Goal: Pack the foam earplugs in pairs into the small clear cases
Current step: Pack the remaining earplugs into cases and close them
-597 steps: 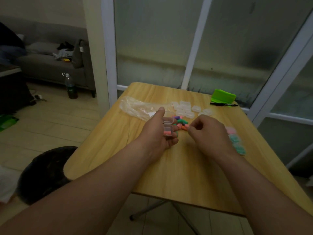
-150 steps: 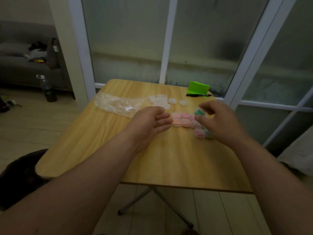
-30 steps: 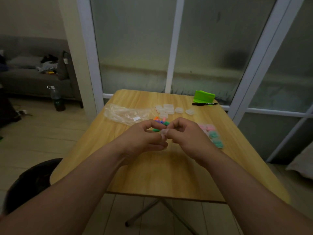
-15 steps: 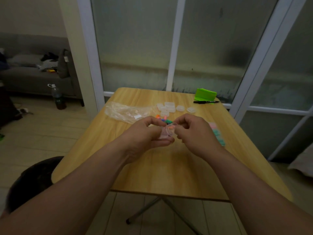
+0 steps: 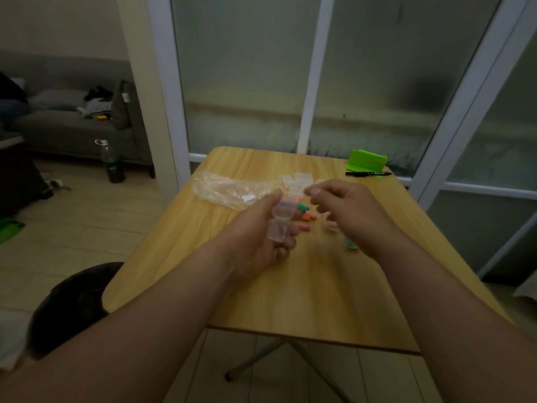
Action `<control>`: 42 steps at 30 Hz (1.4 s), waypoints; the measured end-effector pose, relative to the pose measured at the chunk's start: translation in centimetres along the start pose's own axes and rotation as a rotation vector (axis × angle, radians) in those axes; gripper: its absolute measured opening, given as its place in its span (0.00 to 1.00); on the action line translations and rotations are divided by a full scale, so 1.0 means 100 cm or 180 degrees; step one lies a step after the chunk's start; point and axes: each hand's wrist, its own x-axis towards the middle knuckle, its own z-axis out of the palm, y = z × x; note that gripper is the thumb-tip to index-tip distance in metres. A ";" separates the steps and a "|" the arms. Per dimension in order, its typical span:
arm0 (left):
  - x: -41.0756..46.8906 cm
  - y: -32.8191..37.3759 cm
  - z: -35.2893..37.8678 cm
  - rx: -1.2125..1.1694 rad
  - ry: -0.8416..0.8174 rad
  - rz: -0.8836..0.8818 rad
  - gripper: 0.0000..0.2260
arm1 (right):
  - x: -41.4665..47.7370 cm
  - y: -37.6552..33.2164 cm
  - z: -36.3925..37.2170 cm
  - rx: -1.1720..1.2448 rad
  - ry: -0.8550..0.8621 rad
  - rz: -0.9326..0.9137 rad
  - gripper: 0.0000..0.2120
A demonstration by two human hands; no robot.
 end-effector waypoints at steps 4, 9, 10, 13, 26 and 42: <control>0.003 0.014 -0.022 -0.0559 0.0628 0.0211 0.24 | 0.012 0.016 -0.011 -0.0413 0.0517 0.0106 0.06; 0.002 0.017 -0.024 -0.0827 0.0786 0.0271 0.24 | 0.014 0.032 0.000 -0.1091 0.0196 0.0061 0.05; 0.003 0.017 -0.023 -0.0849 0.0770 0.0283 0.24 | 0.015 0.031 0.003 -0.1265 0.0148 0.0027 0.04; 0.006 0.016 -0.023 -0.0925 0.0681 0.0319 0.24 | 0.014 0.029 0.010 -0.1760 0.0079 -0.0142 0.03; 0.013 0.010 -0.017 -0.0830 0.0505 0.0182 0.25 | 0.009 0.024 0.027 -0.2563 -0.0156 -0.0355 0.07; 0.024 -0.007 -0.004 -0.0558 0.0063 -0.0127 0.25 | -0.021 -0.004 0.026 -0.1295 -0.0078 -0.0930 0.02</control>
